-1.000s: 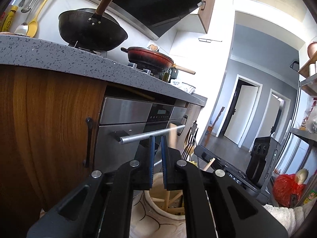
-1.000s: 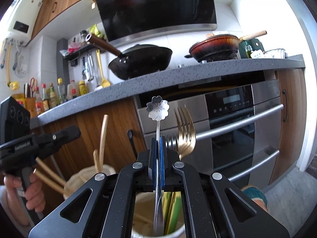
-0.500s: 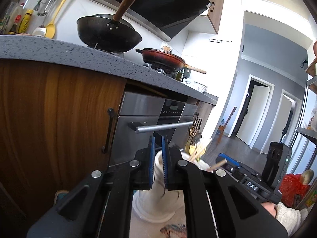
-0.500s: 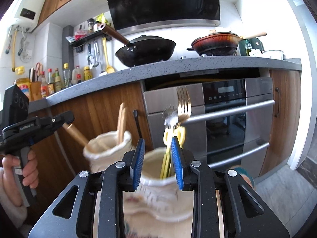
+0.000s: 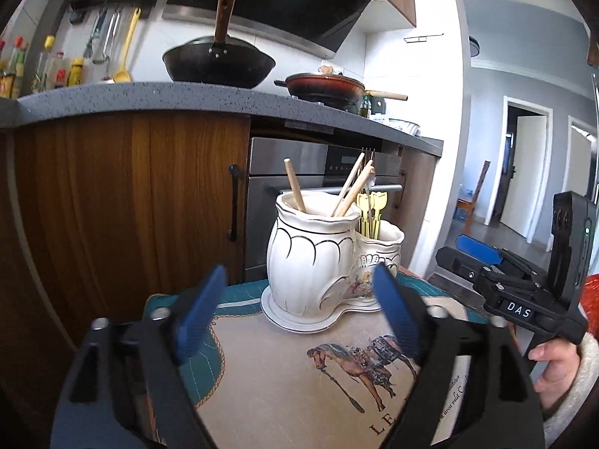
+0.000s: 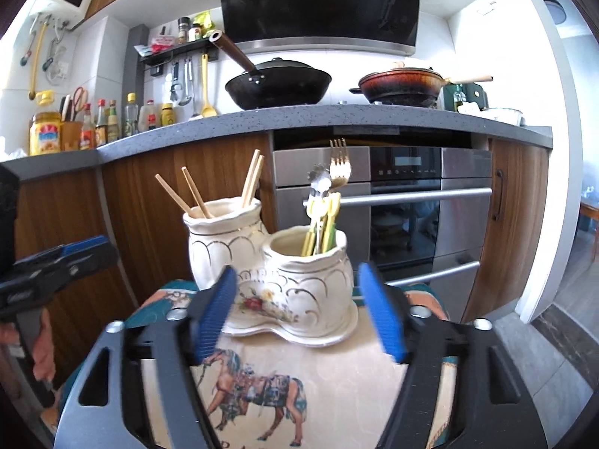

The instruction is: Organize utensils

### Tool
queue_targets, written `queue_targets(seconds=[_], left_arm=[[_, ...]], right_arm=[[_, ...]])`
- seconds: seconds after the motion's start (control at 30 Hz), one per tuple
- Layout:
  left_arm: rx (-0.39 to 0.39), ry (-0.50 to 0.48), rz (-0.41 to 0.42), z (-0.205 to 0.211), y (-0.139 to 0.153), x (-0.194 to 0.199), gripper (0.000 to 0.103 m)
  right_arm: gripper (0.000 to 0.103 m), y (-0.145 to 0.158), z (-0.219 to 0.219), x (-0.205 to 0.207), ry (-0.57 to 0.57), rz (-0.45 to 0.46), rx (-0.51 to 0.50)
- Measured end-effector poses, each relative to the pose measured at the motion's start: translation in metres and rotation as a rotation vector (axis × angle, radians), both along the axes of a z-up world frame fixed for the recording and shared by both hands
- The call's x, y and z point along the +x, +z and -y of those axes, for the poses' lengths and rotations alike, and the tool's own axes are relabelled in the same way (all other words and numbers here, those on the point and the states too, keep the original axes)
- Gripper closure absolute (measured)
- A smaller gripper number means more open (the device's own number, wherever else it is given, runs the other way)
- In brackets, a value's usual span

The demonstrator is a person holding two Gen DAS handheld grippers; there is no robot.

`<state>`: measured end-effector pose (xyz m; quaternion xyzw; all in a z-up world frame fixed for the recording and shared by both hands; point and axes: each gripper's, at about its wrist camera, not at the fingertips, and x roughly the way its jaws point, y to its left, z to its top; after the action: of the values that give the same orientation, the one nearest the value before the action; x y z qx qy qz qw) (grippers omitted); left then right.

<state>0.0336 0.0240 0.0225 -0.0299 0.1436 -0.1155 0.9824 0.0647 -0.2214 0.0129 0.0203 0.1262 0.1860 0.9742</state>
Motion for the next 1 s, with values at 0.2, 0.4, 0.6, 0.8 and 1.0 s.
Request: queue_targets(seconds=[0.2,0.4,0.6,0.8,1.0], left_arm=[[0.059,0.082,0.037,0.01,-0.015,-0.009,0.006],[0.068,0.106,0.049,0.009,-0.023,-0.009,0.006],[0.076,0.102,0.076,0.012,-0.022,-0.015,0.006],[0.091,0.093,0.068,0.017,-0.023,-0.016,0.006],[0.092,0.094,0.059,0.018,-0.023,-0.015,0.006]], right_arm=[[0.019,-0.005,0.009,0.0,-0.056,0.01,-0.012],[0.016,-0.012,0.008,-0.004,-0.077,0.048,-0.04],[0.014,-0.013,0.0,-0.005,-0.072,0.057,-0.07],[0.012,-0.013,-0.005,-0.006,-0.065,0.06,-0.09],[0.012,-0.014,-0.006,-0.006,-0.07,0.052,-0.087]])
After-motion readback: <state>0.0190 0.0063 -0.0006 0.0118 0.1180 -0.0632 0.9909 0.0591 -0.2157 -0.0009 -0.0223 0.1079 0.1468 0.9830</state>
